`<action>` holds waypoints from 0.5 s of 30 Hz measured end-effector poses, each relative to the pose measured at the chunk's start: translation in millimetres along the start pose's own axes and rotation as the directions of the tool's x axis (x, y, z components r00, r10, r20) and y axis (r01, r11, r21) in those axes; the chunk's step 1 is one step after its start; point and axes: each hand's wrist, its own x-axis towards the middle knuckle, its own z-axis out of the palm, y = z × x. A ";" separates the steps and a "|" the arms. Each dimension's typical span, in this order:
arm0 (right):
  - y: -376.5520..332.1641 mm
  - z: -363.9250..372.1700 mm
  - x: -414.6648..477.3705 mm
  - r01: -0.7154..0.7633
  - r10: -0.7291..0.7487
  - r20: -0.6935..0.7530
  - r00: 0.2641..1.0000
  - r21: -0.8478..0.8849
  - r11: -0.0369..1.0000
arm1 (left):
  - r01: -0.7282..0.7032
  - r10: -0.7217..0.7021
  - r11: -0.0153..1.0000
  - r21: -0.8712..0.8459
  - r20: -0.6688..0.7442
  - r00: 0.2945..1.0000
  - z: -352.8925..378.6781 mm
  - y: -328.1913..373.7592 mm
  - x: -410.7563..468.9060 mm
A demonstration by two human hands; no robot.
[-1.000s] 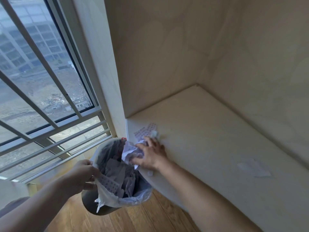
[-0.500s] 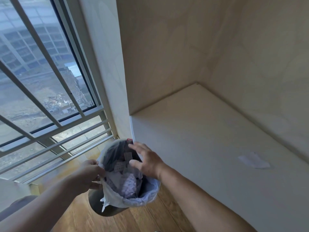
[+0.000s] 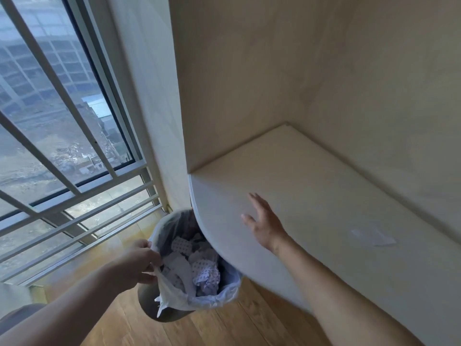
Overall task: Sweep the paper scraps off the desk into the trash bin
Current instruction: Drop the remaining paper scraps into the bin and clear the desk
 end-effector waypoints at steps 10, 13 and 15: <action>178.8 -152.6 -39.2 -0.643 0.555 -0.375 0.743 -0.169 0.747 | 0.027 -0.032 0.998 0.054 0.086 0.996 38.1 -14.1 29.7; 206.3 -163.7 -50.9 -0.638 0.594 -0.261 0.761 -0.130 0.759 | 0.028 -0.038 0.996 0.083 0.119 0.992 50.6 -13.5 34.2; 214.2 -159.3 -54.1 -0.597 0.559 -0.221 0.799 -0.191 0.779 | 0.030 -0.043 0.994 0.103 0.133 0.990 58.4 -13.1 36.6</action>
